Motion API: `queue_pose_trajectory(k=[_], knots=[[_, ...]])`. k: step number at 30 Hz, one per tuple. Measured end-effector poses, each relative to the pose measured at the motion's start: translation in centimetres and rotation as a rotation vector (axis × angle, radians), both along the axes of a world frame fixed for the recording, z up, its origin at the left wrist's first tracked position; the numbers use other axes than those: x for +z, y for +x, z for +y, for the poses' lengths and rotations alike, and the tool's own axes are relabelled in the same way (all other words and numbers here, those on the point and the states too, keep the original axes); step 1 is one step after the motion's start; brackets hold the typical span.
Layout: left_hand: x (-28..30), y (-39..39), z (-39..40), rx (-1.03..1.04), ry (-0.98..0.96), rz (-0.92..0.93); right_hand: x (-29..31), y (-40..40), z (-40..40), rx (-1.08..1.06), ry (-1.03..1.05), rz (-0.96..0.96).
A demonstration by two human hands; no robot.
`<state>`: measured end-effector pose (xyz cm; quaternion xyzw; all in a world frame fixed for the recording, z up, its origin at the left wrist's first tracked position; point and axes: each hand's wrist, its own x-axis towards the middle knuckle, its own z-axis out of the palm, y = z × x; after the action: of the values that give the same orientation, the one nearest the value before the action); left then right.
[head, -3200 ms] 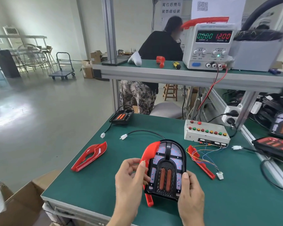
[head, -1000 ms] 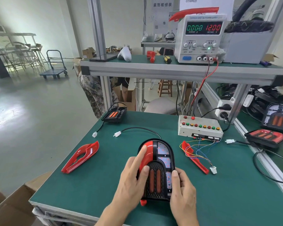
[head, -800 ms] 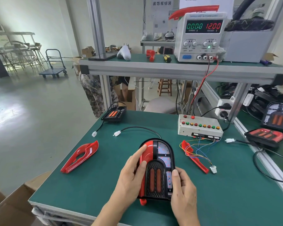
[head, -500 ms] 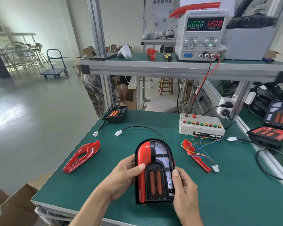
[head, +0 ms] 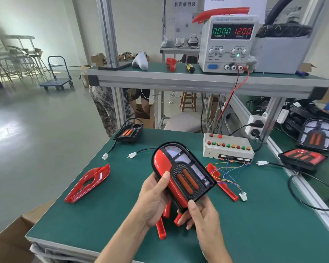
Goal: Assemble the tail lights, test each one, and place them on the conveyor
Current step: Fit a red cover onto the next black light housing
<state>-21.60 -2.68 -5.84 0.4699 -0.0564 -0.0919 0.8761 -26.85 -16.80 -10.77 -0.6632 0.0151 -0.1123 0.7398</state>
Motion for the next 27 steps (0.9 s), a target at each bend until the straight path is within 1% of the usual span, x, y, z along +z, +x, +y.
queue_pose_trajectory(k=[3, 9, 12, 14, 16, 19, 23, 27], knots=[[-0.4, -0.9, -1.2, -0.021, 0.015, -0.042, 0.0, 0.2, -0.1, -0.006, 0.036, 0.042], [-0.6, -1.7, -1.9, -0.056, 0.024, -0.051, -0.3, 0.5, -0.4, -0.031, 0.047, 0.08], [-0.2, -1.2, -1.4, -0.095, -0.022, -0.035, -0.4, 0.5, -0.4, -0.031, 0.034, 0.087], [0.3, -0.8, -1.0, -0.137, 0.006, -0.012, -0.5, 0.5, -0.3, -0.021, 0.025, 0.089], [0.7, -0.2, -0.9, -0.096, 0.026, 0.061, -0.6, 0.4, -0.3, -0.011, 0.019, 0.093], [1.0, 0.5, -0.8, -0.007, -0.004, 0.15, -0.7, 0.4, -0.3, 0.007, 0.022, 0.094], [1.0, 0.6, -0.4, -0.047, -0.047, 0.17, -0.7, 0.5, -0.2, 0.023, 0.022, 0.085], [1.2, 0.7, -0.3, 0.025, -0.042, 0.183, -0.8, 0.3, -0.2, 0.032, 0.002, 0.084]])
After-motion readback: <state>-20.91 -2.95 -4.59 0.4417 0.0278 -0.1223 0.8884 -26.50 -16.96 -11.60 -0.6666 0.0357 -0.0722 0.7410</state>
